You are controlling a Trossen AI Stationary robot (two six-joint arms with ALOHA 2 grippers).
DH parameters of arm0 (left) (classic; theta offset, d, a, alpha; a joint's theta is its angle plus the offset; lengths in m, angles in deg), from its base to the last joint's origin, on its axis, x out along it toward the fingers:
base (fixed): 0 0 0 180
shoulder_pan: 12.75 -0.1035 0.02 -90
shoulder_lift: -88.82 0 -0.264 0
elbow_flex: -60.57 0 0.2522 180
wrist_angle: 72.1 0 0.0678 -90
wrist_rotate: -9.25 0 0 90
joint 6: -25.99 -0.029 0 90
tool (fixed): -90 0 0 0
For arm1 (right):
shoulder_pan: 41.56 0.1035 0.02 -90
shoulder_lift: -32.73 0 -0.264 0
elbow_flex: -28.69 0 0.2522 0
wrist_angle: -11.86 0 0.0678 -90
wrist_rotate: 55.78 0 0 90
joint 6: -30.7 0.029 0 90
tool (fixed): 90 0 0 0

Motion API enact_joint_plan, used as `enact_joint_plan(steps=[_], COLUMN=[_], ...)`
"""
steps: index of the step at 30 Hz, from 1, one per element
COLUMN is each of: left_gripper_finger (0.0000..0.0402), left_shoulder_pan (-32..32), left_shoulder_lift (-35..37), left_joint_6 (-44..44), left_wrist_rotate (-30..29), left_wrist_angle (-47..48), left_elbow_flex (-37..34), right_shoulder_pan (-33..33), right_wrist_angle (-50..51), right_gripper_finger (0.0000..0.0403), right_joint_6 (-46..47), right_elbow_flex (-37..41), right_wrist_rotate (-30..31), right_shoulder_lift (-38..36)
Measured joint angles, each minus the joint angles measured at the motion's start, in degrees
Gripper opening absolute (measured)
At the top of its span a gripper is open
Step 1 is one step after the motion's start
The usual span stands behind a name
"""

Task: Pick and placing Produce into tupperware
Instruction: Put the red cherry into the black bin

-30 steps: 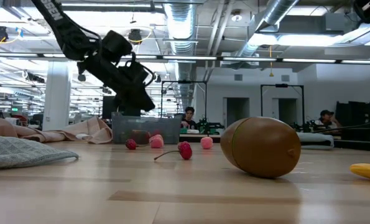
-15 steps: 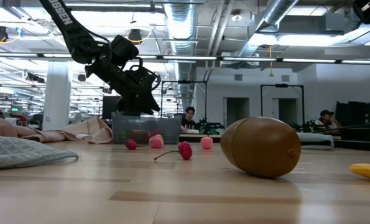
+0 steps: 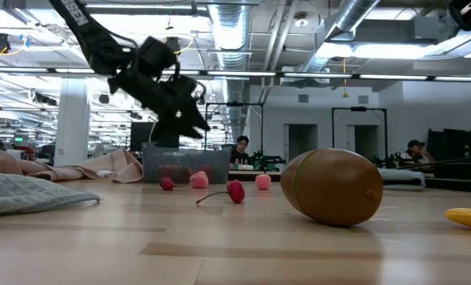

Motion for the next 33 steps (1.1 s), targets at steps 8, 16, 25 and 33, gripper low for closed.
enact_joint_plan(steps=[8, 16, 25, 33], left_gripper_finger=[0.0211, 0.0202, 0.0201, 0.0201], left_shoulder_pan=[7.95, 20.49, 29.12, 31.3], left_shoulder_lift=[10.71, 14.08, 14.0, 11.49], left_joint_6=[0.02, -4.62, -5.6, -6.29], left_wrist_rotate=[-2.07, -5.84, -9.38, -11.98], left_wrist_angle=[7.94, 18.37, 21.38, 20.62], left_elbow_flex=[0.0, -0.03, -2.32, -3.19], right_shoulder_pan=[-0.01, -0.01, -0.02, -0.01], right_wrist_angle=[0.0, 0.02, -0.44, -0.44], right_gripper_finger=[0.0064, 0.0064, 0.0064, 0.0064], right_joint_6=[0.04, 0.02, 0.02, -0.02], right_elbow_flex=[0.01, 1.75, 2.7, 2.7], right_wrist_rotate=[0.0, 0.0, -0.01, 0.0], right_shoulder_lift=[0.0, 0.0, 0.0, 0.0])
